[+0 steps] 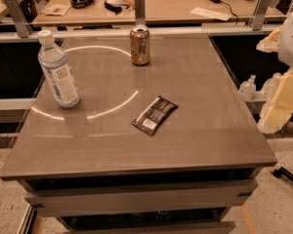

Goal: Pick rxbar chocolate

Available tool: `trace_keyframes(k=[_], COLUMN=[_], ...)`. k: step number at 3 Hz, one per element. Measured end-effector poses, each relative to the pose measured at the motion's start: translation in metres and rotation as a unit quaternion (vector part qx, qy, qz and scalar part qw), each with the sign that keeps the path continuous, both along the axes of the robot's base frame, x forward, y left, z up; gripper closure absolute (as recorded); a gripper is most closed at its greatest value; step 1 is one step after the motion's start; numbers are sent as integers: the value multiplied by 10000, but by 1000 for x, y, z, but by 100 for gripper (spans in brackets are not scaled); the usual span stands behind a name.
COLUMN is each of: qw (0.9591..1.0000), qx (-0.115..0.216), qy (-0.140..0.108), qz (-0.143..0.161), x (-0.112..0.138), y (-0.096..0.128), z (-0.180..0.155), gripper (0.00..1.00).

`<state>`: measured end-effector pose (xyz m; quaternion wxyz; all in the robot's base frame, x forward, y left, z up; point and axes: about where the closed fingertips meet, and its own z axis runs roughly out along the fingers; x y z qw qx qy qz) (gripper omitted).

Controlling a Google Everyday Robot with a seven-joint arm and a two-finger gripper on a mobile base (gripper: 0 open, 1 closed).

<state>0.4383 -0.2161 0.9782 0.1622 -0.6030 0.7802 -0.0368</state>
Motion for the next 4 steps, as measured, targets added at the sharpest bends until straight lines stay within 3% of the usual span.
trace_keyframes(k=[2, 3, 4], qw=[9999, 9974, 9881], qx=[63, 249, 593], qy=[4, 134, 257], qz=[88, 664, 1393], x=[1, 4, 10], y=[3, 13, 26], z=[2, -2, -13], gripper=[0, 0, 0])
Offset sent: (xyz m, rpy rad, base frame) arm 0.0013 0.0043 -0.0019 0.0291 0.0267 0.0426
